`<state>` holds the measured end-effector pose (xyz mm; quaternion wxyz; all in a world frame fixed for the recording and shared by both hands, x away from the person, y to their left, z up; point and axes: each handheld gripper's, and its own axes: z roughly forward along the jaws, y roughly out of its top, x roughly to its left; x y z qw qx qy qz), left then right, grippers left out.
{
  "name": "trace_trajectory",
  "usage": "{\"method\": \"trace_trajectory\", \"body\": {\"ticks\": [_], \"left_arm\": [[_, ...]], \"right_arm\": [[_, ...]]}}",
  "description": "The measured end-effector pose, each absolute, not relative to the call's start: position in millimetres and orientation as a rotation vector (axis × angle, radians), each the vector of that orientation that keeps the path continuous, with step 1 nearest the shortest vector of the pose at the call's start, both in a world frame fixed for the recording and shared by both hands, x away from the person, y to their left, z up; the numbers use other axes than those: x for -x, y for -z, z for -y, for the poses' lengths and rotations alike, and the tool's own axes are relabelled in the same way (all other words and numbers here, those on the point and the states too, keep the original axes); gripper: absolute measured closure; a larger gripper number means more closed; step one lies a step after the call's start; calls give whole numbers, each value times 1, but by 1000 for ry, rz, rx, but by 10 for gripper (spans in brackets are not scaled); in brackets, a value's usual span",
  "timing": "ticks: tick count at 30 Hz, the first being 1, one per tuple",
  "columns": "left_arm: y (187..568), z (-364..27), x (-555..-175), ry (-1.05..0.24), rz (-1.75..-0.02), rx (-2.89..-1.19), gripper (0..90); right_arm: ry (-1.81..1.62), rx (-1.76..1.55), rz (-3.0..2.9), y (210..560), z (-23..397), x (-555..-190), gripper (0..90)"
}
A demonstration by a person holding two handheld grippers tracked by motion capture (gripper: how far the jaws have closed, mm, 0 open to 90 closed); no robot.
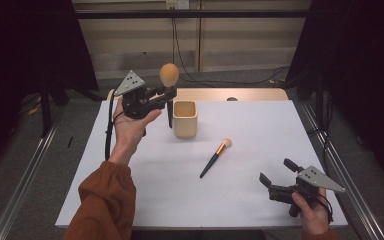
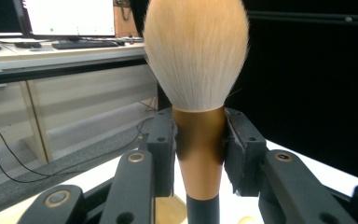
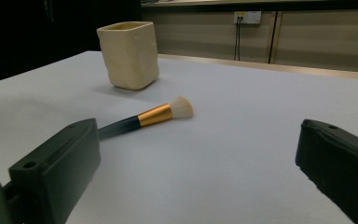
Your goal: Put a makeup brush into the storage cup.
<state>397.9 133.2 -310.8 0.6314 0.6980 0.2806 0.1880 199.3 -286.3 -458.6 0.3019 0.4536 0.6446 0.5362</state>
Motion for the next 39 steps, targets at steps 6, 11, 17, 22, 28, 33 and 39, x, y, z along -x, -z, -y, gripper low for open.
{"method": "trace_trajectory", "body": {"ticks": [6, 11, 17, 22, 28, 33, 39], "left_arm": [[308, -130, -406, -439, -641, -1592, 666], [306, -124, -416, -463, -632, -1602, 666], [304, -119, -429, -478, -650, -1592, 666], [306, -114, -438, -494, -637, -1608, 666], [318, -108, -450, -509, -655, -1601, 666], [327, -102, -453, -521, -651, -1628, 666], [332, -101, -456, -507, -661, -1615, 666]], "right_arm": [[-1425, -1210, -1711, 459, 286, -199, 0], [-1429, -1210, -1712, 459, 286, -199, 0], [-1425, -1211, -1711, 459, 287, -198, 0], [-1426, -1218, -1710, 460, 288, -198, 0], [-1426, -1226, -1706, 460, 291, -197, 0], [-1420, -1221, -1710, 461, 291, -196, 0], [-1418, -1222, -1715, 461, 290, -194, 0]]}}
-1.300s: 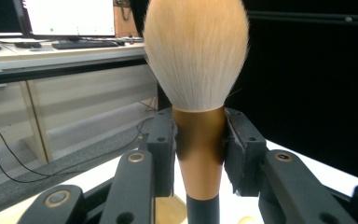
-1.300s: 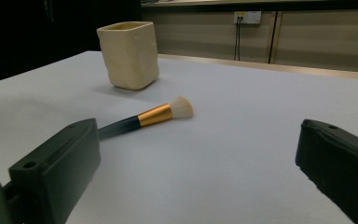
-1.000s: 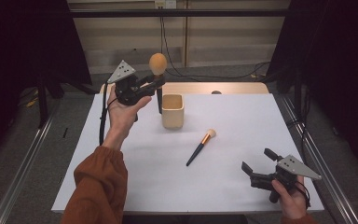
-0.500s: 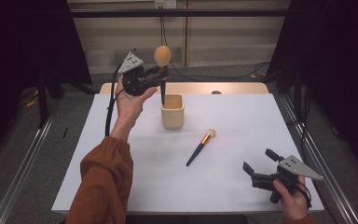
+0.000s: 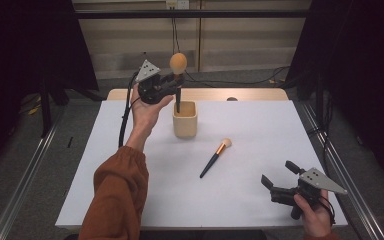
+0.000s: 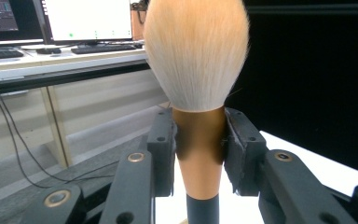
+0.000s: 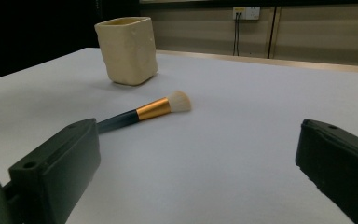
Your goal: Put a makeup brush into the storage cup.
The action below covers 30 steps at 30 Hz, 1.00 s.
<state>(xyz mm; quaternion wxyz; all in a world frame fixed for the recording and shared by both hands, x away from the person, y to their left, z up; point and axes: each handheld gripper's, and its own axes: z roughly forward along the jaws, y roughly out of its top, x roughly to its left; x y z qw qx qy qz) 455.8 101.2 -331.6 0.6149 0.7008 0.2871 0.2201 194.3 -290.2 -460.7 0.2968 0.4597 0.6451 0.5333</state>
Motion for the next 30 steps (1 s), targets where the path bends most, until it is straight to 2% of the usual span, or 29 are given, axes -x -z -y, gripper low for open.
{"method": "trace_trajectory", "body": {"ticks": [30], "left_arm": [[378, -102, -459, -472, -709, -1678, 666]], "right_arm": [[-1417, -1233, -1719, 461, 290, -195, 0]]}}
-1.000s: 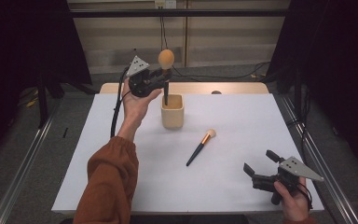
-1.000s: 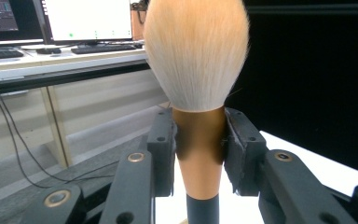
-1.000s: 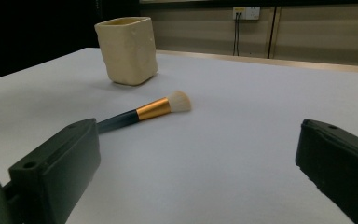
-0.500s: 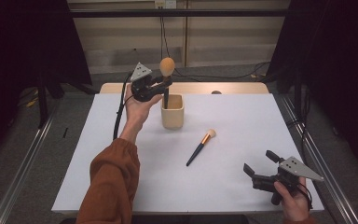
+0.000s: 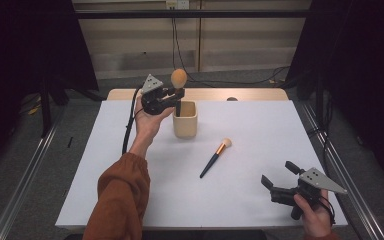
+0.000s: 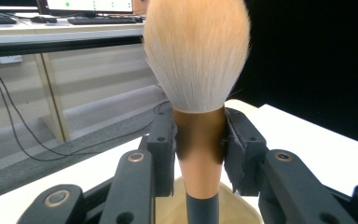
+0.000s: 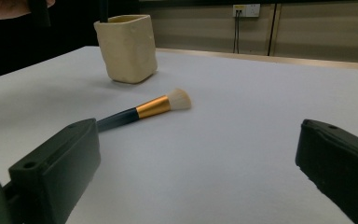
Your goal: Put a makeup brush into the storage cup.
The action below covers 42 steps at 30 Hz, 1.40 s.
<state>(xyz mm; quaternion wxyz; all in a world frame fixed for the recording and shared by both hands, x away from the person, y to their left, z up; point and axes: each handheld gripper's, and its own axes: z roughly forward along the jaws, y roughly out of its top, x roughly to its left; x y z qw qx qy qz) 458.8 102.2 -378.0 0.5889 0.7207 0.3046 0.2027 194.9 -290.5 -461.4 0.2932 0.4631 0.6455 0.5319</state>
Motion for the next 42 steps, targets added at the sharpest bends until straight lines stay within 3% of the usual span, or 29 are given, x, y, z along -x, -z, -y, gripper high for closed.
{"method": "trace_trajectory", "body": {"ticks": [32, 42], "left_arm": [[409, -101, -458, -471, -818, -1732, 659], [414, -111, -455, -458, -838, -1706, 418]], "right_arm": [[-1412, -1224, -1734, 462, 289, -196, 0], [-1417, -1226, -1734, 461, 288, -196, 0]]}}
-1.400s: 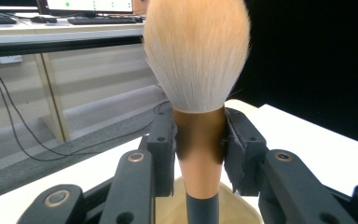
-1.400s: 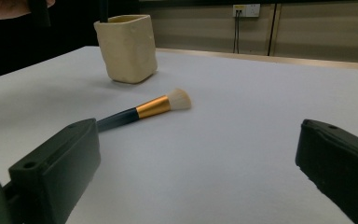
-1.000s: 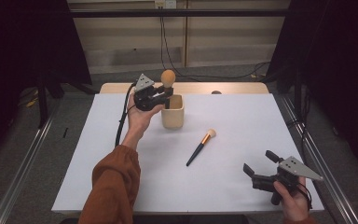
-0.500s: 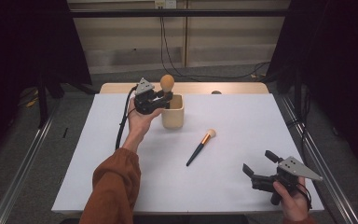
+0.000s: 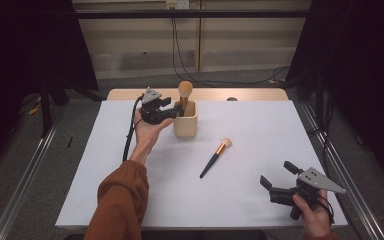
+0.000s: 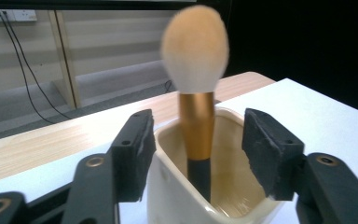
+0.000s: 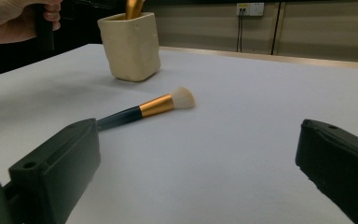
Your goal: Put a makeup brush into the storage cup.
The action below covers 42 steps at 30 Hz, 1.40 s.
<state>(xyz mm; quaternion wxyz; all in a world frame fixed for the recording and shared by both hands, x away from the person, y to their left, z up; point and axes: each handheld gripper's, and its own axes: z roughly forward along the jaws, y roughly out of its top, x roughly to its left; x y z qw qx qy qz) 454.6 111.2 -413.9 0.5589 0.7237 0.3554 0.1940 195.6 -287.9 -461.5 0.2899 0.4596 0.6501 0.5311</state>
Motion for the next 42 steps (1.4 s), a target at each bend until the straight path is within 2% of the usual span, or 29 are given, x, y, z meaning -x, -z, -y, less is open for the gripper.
{"method": "trace_trajectory", "body": {"ticks": [13, 18, 26, 28, 42], "left_arm": [[406, -115, -438, -427, -827, -1708, 121], [401, -125, -430, -444, -840, -1712, 45], [403, -140, -416, -451, -836, -1701, 23], [405, -146, -411, -427, -813, -1690, 25], [400, -162, -385, -482, -818, -1674, 49]], "right_arm": [[-1410, -1218, -1739, 461, 288, -196, 0], [-1414, -1223, -1732, 461, 288, -196, 0], [-1410, -1219, -1739, 461, 287, -196, 0], [-1413, -1222, -1737, 461, 287, -196, 0], [-1411, -1219, -1732, 461, 287, -196, 0]]}}
